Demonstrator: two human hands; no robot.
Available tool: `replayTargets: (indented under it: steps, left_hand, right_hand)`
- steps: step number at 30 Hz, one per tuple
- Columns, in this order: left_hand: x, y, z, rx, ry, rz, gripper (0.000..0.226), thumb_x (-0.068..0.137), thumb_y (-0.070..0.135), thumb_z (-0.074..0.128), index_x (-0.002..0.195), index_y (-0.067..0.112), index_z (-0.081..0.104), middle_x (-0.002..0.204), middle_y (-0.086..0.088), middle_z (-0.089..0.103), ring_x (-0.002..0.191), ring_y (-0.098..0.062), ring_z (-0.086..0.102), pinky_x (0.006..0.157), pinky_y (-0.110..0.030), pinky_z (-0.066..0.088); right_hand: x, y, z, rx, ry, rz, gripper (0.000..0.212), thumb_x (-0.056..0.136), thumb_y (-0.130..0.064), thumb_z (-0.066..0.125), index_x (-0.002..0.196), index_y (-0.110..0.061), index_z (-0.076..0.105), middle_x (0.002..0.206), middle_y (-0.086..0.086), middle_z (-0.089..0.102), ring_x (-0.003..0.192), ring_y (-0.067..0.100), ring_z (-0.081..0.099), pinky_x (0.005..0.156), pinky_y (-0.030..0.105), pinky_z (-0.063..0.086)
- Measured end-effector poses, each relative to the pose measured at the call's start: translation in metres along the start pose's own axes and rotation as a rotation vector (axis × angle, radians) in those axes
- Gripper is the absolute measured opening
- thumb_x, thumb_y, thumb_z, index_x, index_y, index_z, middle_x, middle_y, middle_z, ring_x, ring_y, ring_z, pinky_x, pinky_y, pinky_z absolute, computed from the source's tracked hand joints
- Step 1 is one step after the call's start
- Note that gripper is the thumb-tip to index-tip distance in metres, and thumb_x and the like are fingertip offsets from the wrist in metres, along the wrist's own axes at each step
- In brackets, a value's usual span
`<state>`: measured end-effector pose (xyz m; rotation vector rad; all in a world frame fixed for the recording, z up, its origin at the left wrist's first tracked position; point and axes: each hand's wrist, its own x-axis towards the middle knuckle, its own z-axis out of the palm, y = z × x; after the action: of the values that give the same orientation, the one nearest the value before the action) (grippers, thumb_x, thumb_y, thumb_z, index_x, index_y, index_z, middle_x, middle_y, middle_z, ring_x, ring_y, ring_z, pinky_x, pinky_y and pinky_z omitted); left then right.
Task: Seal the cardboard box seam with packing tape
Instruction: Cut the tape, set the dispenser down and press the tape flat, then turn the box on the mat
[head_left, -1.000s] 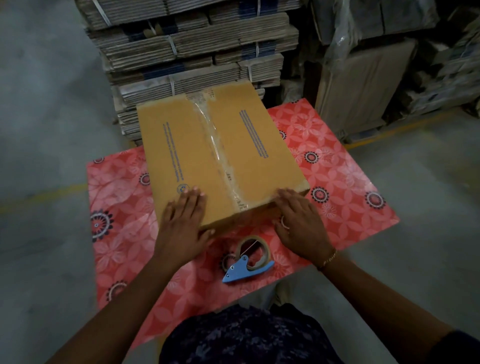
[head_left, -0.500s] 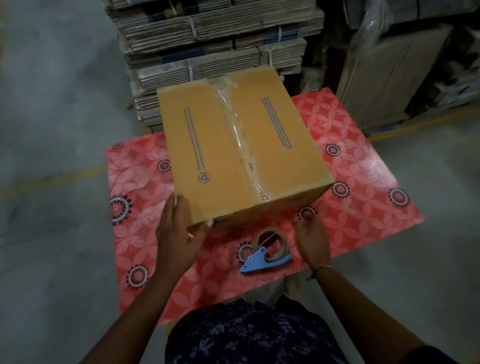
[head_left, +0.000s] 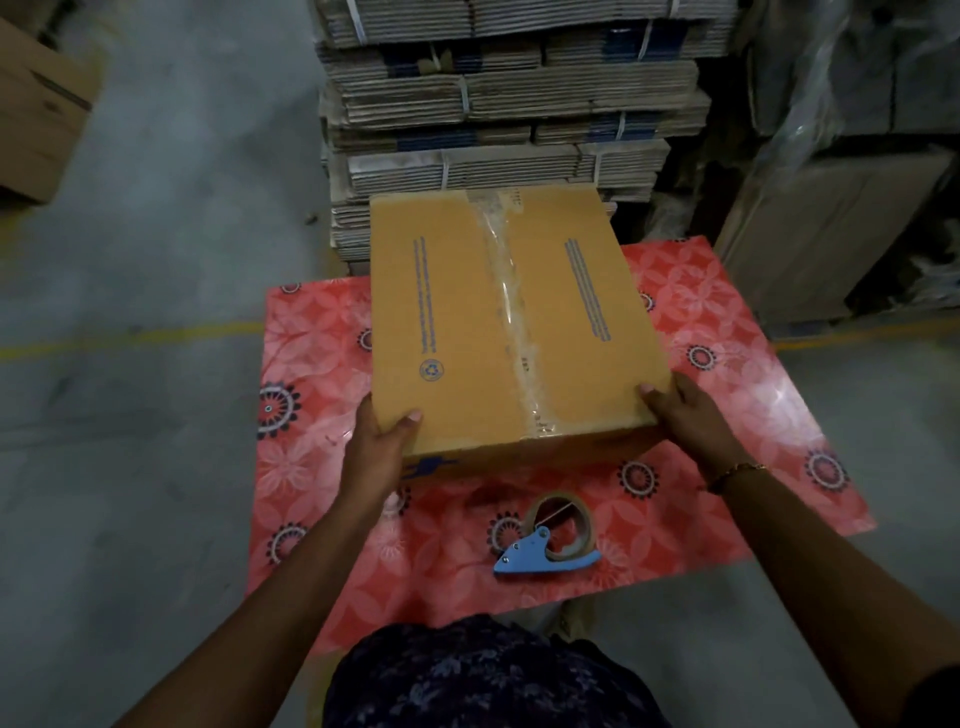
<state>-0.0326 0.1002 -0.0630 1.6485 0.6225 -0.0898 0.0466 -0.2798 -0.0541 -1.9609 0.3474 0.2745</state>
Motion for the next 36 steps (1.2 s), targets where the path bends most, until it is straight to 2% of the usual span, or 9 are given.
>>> replayTargets:
  steps: [7, 11, 18, 21, 24, 27, 31, 34, 36]
  left_hand:
    - [0.005, 0.0, -0.079, -0.034, 0.154, 0.019, 0.043, 0.093, 0.006, 0.064, 0.135, 0.008, 0.057, 0.12, -0.012, 0.067, 0.107, -0.031, 0.065, 0.083, -0.032, 0.052]
    - [0.012, -0.014, -0.108, -0.032, 0.175, -0.029, 0.045, 0.092, 0.008, 0.065, 0.136, 0.008, 0.055, 0.13, -0.019, 0.065, 0.116, -0.038, 0.063, 0.095, -0.042, 0.049]
    - [0.014, -0.027, -0.127, 0.056, 0.156, -0.031, 0.066, 0.074, 0.042, 0.07, 0.134, 0.02, 0.057, 0.127, -0.01, 0.068, 0.116, -0.033, 0.064, 0.099, -0.047, 0.052]
    - [0.005, -0.019, -0.122, 0.428, 0.233, 0.092, 0.053, 0.077, 0.048, 0.065, 0.122, 0.02, 0.056, 0.12, -0.009, 0.066, 0.113, -0.035, 0.062, 0.096, -0.053, 0.051]
    - [-0.025, -0.005, -0.089, 0.782, 0.459, 0.438, 0.05, 0.085, 0.028, 0.067, 0.129, 0.009, 0.055, 0.131, -0.018, 0.057, 0.122, -0.042, 0.048, 0.098, -0.052, 0.041]
    - [-0.057, 0.006, -0.039, 0.727, 0.221, 0.767, 0.035, 0.088, 0.023, 0.063, 0.12, 0.009, 0.064, 0.118, -0.012, 0.064, 0.112, -0.033, 0.054, 0.095, -0.043, 0.041]
    - [-0.073, -0.005, 0.017, 0.684, -0.227, 0.751, 0.022, 0.091, 0.023, 0.062, 0.112, 0.017, 0.068, 0.108, 0.0, 0.068, 0.104, -0.019, 0.06, 0.089, -0.03, 0.044]
    - [-0.075, -0.014, 0.039, 0.674, -0.441, 0.613, 0.028, 0.089, 0.026, 0.057, 0.115, 0.022, 0.066, 0.113, 0.006, 0.065, 0.106, -0.017, 0.061, 0.087, -0.035, 0.049]
    - [-0.075, -0.016, 0.045, 0.662, -0.5, 0.57, 0.027, 0.09, 0.03, 0.057, 0.115, 0.025, 0.065, 0.108, 0.015, 0.06, 0.102, -0.014, 0.062, 0.081, -0.031, 0.048]
  right_hand:
    - [-0.019, -0.036, 0.08, -0.067, -0.072, -0.15, 0.053, 0.091, -0.049, 0.064, 0.137, -0.024, 0.057, 0.129, -0.007, 0.066, 0.115, 0.016, 0.064, 0.097, 0.038, 0.051]
    - [-0.029, -0.044, 0.107, -0.111, -0.058, -0.158, 0.051, 0.092, -0.048, 0.062, 0.138, -0.027, 0.054, 0.125, -0.005, 0.068, 0.11, 0.018, 0.065, 0.091, 0.038, 0.053]
    - [-0.041, -0.042, 0.121, -0.136, -0.105, -0.107, 0.07, 0.09, -0.062, 0.056, 0.149, -0.028, 0.04, 0.138, -0.001, 0.062, 0.119, 0.025, 0.063, 0.091, 0.037, 0.052]
    - [-0.048, -0.036, 0.105, -0.101, -0.143, -0.046, 0.067, 0.093, -0.059, 0.054, 0.15, -0.027, 0.037, 0.146, 0.001, 0.053, 0.126, 0.025, 0.056, 0.096, 0.038, 0.047]
    - [-0.065, -0.011, 0.083, -0.123, -0.061, 0.094, 0.08, 0.082, -0.077, 0.051, 0.145, -0.028, 0.04, 0.137, 0.003, 0.059, 0.115, 0.027, 0.061, 0.096, 0.046, 0.05]
    - [-0.087, 0.023, 0.067, -0.131, 0.03, 0.176, 0.094, 0.068, -0.091, 0.046, 0.135, -0.025, 0.049, 0.127, 0.008, 0.064, 0.109, 0.029, 0.064, 0.095, 0.051, 0.052]
    - [-0.115, 0.066, 0.066, -0.366, -0.084, 0.343, 0.083, 0.081, -0.077, 0.05, 0.137, -0.016, 0.046, 0.134, 0.013, 0.063, 0.117, 0.034, 0.063, 0.093, 0.042, 0.048]
    - [-0.126, 0.082, 0.083, -0.369, -0.175, 0.471, 0.084, 0.073, -0.083, 0.049, 0.114, -0.01, 0.051, 0.096, 0.012, 0.071, 0.079, 0.029, 0.071, 0.073, 0.039, 0.059]
    - [-0.128, 0.083, 0.097, -0.204, -0.13, 0.551, 0.072, 0.08, -0.069, 0.059, 0.111, -0.005, 0.049, 0.08, 0.013, 0.068, 0.055, 0.023, 0.067, 0.05, 0.029, 0.054]
